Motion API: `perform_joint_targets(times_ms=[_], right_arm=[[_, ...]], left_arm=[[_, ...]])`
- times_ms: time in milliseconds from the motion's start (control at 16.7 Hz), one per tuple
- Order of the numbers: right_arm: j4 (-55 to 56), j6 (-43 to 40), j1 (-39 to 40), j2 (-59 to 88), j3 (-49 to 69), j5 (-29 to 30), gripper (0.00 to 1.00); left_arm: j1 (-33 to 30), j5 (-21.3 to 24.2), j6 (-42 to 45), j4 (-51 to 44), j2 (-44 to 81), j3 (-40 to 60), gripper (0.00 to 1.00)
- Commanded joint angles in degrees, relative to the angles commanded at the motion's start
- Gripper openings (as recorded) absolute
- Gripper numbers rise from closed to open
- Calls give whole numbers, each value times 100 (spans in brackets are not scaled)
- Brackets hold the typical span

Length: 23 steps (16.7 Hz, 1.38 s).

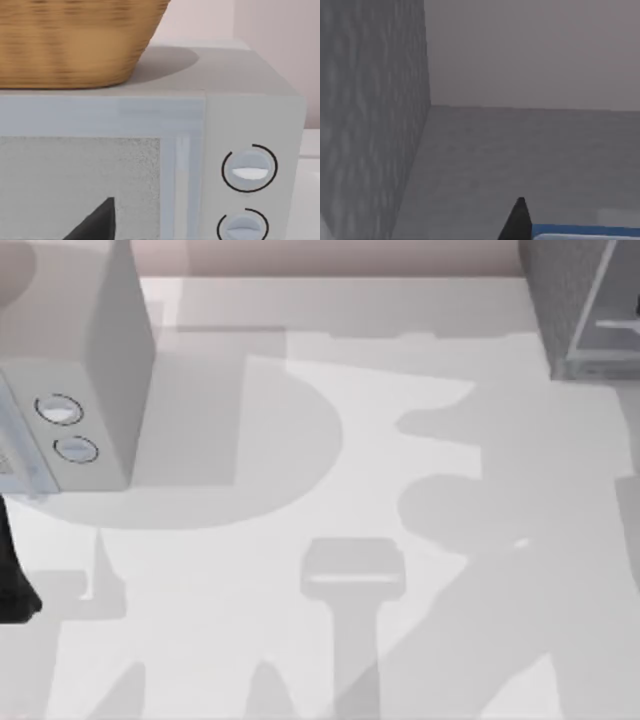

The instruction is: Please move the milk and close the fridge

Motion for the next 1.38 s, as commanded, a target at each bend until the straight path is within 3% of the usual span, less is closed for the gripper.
perform_joint_targets(times_ms=[360, 1020, 1380], right_arm=[[-1231, -111, -458, 1159, 1739, -461, 0], [-1322, -121, -490, 1235, 1833, -492, 0], [-1322, -121, -490, 1235, 1833, -492, 45]], left_arm=[[0, 0, 0, 0, 0, 0, 100], [0, 0, 0, 0, 0, 0, 100], [0, 0, 0, 0, 0, 0, 100]])
